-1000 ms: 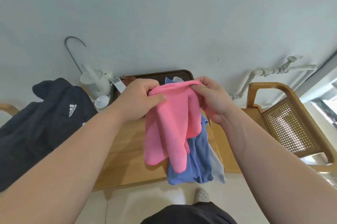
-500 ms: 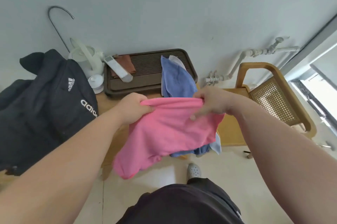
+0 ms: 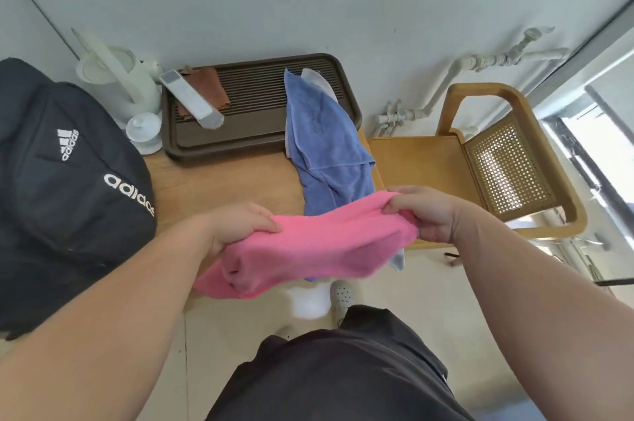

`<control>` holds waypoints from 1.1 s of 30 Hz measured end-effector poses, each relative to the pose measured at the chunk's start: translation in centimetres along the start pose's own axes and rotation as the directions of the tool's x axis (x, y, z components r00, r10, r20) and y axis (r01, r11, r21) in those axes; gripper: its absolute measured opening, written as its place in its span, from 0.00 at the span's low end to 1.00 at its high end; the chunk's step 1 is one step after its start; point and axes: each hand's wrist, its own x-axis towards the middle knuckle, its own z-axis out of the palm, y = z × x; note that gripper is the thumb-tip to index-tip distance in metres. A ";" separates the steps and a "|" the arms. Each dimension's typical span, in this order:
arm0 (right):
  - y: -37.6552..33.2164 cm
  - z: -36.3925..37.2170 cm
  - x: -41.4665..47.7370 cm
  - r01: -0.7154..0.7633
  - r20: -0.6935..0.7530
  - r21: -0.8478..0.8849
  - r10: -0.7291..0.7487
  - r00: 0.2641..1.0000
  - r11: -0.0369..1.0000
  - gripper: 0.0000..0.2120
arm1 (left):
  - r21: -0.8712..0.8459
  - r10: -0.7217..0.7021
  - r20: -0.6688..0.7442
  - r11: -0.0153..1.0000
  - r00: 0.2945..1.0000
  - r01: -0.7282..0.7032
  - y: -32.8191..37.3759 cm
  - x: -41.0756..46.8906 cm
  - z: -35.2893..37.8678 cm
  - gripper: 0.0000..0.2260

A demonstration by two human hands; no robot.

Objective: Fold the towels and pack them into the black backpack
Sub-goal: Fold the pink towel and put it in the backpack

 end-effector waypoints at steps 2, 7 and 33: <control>-0.6 -1.0 1.3 -0.002 -0.079 -0.017 0.000 0.997 1.000 0.13 | -0.076 -0.024 -0.045 0.997 0.999 0.021 0.4 1.3 0.0 0.10; -1.4 -3.1 7.3 -0.034 -0.320 -0.257 -0.052 0.946 0.966 0.14 | -0.008 0.007 -0.431 1.000 0.902 -0.011 1.1 6.8 0.2 0.10; -2.1 -8.4 16.4 -0.008 -0.409 -0.319 -0.130 0.903 0.948 0.44 | 0.597 0.268 -0.627 0.768 0.731 0.231 5.7 16.0 0.5 0.26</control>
